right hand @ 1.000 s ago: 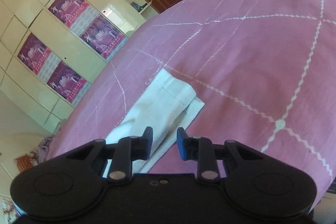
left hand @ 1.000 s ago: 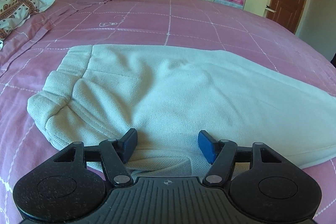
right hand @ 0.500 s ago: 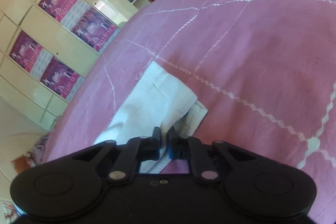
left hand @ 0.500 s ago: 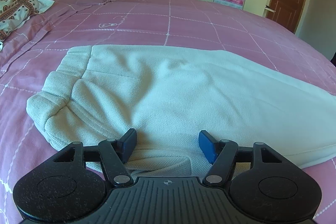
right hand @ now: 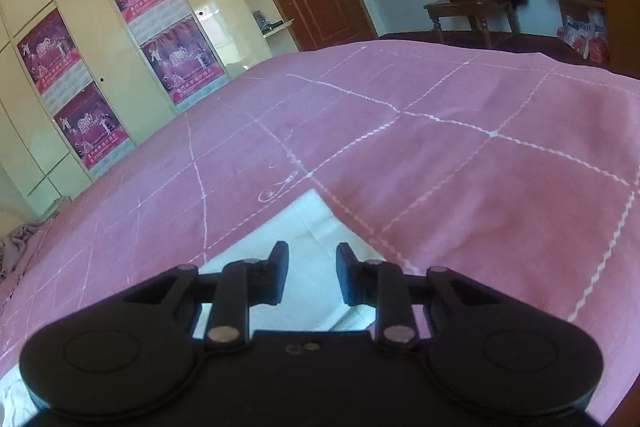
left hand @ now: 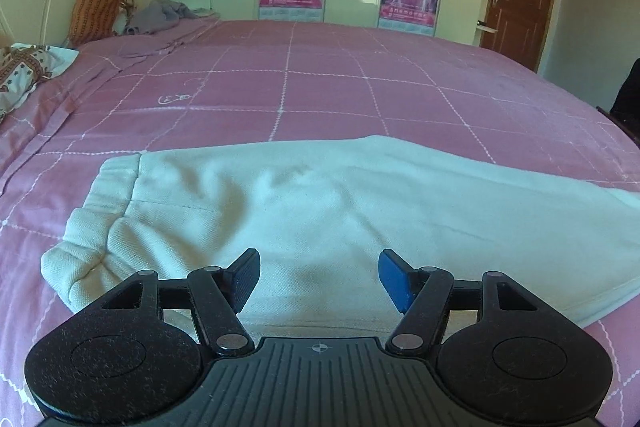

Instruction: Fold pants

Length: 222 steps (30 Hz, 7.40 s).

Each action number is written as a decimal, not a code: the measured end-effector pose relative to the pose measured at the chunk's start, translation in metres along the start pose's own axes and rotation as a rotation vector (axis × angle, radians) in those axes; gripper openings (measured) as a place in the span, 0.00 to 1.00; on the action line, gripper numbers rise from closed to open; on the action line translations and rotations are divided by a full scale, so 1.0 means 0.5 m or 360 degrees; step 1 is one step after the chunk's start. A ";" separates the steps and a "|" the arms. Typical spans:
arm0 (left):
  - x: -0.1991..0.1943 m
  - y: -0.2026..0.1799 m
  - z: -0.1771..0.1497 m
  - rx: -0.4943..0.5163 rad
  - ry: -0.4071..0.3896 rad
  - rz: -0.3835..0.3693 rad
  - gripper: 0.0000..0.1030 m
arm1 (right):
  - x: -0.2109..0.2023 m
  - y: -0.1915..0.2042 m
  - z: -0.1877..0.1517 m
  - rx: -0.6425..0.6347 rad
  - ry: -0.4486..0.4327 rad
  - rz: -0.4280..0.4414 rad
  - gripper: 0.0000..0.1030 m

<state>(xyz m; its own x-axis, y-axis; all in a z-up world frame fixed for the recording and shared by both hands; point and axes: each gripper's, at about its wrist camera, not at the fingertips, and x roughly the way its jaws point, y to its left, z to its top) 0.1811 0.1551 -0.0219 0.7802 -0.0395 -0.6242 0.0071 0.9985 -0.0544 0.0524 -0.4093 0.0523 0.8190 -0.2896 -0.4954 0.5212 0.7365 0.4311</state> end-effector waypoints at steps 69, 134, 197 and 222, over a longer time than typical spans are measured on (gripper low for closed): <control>-0.058 0.252 -0.073 -0.0855 -0.0208 0.0237 0.46 | 0.080 -0.109 -0.071 0.0602 0.0228 0.0221 0.05; 0.066 0.125 -0.064 -0.0330 0.0010 -0.0018 0.40 | -0.001 -0.126 -0.025 0.0468 0.0165 0.0202 0.21; 0.071 0.135 -0.071 -0.0370 -0.0012 -0.0080 0.43 | -0.009 0.188 0.189 -0.0121 -0.0020 0.0465 0.08; 0.075 0.119 -0.066 -0.0290 -0.0009 -0.0101 0.57 | 0.099 -0.132 -0.018 0.0741 0.0383 0.0232 0.10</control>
<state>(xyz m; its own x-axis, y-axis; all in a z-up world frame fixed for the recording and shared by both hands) 0.1898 0.2120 -0.0743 0.7854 -0.1013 -0.6107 -0.0567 0.9706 -0.2339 0.0563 -0.4665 -0.0072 0.8409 -0.0164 -0.5409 0.5026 0.3944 0.7694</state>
